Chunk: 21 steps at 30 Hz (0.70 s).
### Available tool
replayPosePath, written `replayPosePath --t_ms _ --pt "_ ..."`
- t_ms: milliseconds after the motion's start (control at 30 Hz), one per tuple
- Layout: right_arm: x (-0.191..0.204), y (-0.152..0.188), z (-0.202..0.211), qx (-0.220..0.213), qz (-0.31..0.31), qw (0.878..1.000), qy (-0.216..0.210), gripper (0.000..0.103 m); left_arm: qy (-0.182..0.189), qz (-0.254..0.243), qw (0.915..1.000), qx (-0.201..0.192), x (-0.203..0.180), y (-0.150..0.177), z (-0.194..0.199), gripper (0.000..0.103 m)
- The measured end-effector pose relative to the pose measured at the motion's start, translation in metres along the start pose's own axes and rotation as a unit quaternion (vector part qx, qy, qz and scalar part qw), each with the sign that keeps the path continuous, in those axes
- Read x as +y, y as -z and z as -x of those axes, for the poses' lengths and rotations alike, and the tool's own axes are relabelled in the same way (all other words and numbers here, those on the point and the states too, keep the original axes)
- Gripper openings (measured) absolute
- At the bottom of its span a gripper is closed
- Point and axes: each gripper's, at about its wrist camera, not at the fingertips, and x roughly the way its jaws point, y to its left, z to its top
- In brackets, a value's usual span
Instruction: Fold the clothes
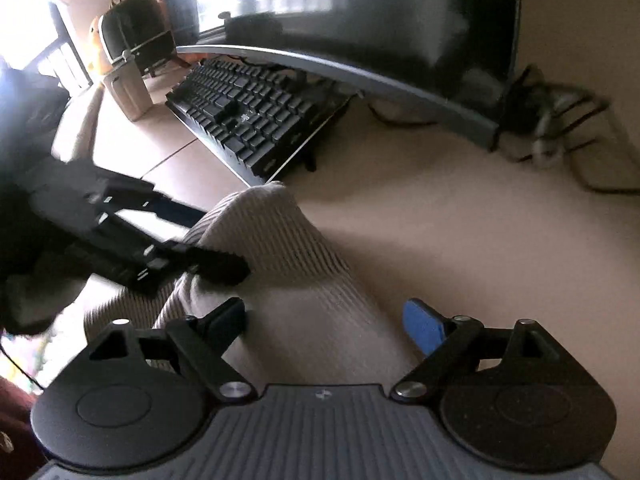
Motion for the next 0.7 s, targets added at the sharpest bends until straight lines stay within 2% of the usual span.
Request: replayPosePath --t_ms 133,233,300,333,367,433,533,633,700 --pt "-0.023 -0.005 -0.017 0.029 -0.049 0.996 -0.063 0.091 0.002 0.028 0.9996 0.003 0.009 0.001 0.003 0.079" --pt "-0.018 0.001 -0.023 0.036 -0.064 0.994 -0.079 0.092 -0.001 0.037 0.9993 0.008 0.012 0.002 0.003 0.082" --pt "-0.009 0.003 -0.022 0.030 -0.057 0.995 -0.073 0.082 -0.005 0.040 0.9992 0.010 0.014 0.002 0.003 0.082" --pt "-0.005 0.004 -0.020 0.023 -0.053 0.996 -0.069 0.073 -0.006 0.041 0.9991 0.009 0.014 0.002 0.003 0.082" --pt "0.002 0.007 -0.018 0.014 -0.047 0.997 -0.062 0.063 -0.006 0.043 0.9990 0.009 0.015 0.002 0.004 0.082" --pt "0.016 0.014 -0.012 -0.004 -0.033 0.998 -0.044 0.053 -0.003 0.045 0.9989 0.007 0.016 0.002 0.006 0.082" --pt "0.035 0.020 -0.004 -0.027 0.005 1.000 0.006 0.035 0.004 0.048 0.9988 0.002 0.019 0.001 0.010 0.083" --pt "0.049 0.020 0.000 -0.035 0.059 0.996 0.060 0.028 0.007 0.054 0.9985 -0.007 0.024 -0.002 0.017 0.085" --pt "0.056 0.020 0.003 -0.040 0.107 0.988 0.107 0.026 0.008 0.062 0.9980 -0.014 0.029 -0.004 0.023 0.086"
